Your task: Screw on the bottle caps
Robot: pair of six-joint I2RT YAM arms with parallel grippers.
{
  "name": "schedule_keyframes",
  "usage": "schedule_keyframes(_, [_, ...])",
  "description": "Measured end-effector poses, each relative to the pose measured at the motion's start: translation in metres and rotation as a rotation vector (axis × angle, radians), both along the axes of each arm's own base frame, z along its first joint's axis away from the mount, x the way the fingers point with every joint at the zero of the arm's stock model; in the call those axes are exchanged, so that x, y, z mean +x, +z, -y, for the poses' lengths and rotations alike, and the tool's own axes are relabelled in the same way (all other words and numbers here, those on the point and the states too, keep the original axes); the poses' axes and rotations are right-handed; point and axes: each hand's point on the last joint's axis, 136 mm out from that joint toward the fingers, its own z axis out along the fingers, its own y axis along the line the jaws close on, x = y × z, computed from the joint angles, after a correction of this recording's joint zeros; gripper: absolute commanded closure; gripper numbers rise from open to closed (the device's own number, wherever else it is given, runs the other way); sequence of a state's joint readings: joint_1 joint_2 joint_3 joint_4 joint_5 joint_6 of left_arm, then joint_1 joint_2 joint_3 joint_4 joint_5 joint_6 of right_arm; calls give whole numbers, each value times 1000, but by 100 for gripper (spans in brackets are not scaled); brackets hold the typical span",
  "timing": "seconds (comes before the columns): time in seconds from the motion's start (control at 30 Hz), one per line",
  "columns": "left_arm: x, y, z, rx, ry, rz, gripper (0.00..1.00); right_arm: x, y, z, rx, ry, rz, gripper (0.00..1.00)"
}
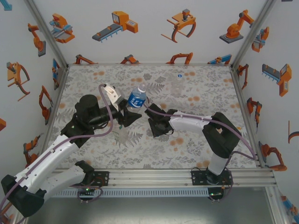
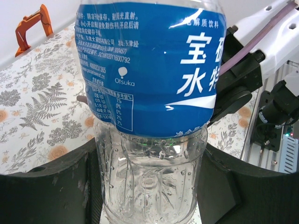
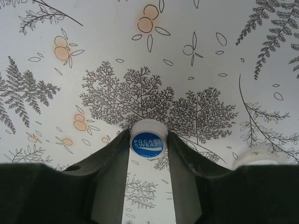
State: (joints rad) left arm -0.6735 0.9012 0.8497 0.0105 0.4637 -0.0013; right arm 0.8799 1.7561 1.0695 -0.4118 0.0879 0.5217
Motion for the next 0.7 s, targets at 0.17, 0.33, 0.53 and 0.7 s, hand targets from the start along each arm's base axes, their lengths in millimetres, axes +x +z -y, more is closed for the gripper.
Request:
schedule_keyframes(0.17, [1,-2,1,2,0,-8,99,-1,-1,0,-4,1,-4,60])
schedule_keyframes(0.33, [1,-2,1,2,0,-8,99,-1,-3,0,-9,2,-8,59])
schedule_keyframes(0.53, [2,-3,2,3,0,-13,99,-4,-4,3,-23,2,-20,61])
schedule_keyframes(0.7, [3,-4,2,4,0,-15,99,-5,-3,4,-28,4,-24,69])
